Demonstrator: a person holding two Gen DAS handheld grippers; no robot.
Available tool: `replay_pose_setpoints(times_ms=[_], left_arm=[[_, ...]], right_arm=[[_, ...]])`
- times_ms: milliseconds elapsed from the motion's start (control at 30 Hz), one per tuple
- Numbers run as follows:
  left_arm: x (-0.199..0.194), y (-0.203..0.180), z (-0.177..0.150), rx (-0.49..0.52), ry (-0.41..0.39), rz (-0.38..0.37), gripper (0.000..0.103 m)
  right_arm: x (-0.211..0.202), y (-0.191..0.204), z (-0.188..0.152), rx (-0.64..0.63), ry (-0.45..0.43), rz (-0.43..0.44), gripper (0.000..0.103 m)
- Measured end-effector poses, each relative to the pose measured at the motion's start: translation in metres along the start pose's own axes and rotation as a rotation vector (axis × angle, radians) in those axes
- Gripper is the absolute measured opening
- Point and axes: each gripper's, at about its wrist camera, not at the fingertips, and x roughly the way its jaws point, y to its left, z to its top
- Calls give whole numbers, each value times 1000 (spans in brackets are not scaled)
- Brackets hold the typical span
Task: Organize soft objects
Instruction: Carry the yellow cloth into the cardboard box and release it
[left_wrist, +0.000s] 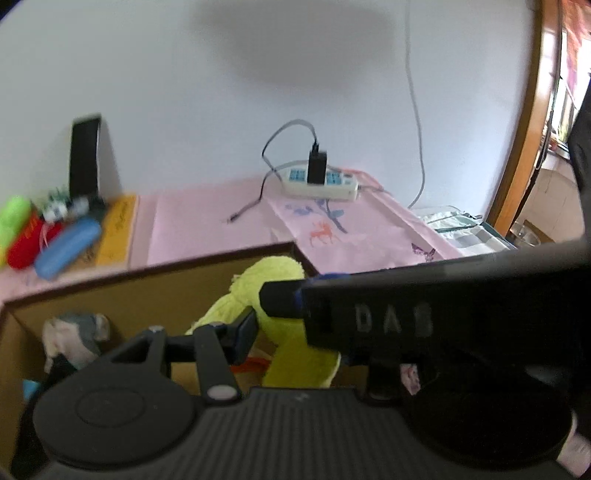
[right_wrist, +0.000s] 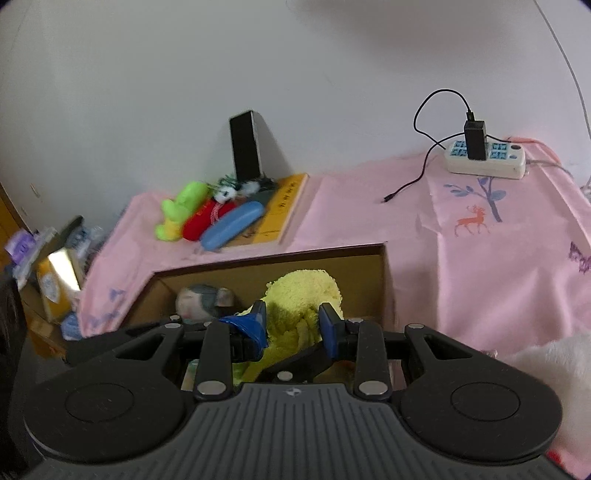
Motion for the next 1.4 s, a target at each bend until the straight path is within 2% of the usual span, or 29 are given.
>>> replay_pose_setpoints(times_ms=[167,267,333,433,633,867,1133,1400], left_arm=[[19,7,-3,-31,56,16,39],[26,9,-9,-36,79,38,39],[30,13,-11,-45,94,26,39],[28,12,-12,-9,64,42,47],[28,11,-10,2,62,76,47],[8,1,-8,6,67,137,49],[-31,-19,-10,37,30,195,56],[-62,-40,-19,76,16,241,57]], right_arm=[[18,-5,-3,-33,32,-28,14],[25,-9,-5,-26,44,-33,15],[28,-14,-7,-4,51,-33,15],[28,-19,-8,27,50,-16,15],[15,-20,-7,52,19,-11,15],[-8,-18,-10,92,-13,6,15],[-37,-5,-21,79,-48,-3,15],[-66,2,-36,99,-85,13,15]])
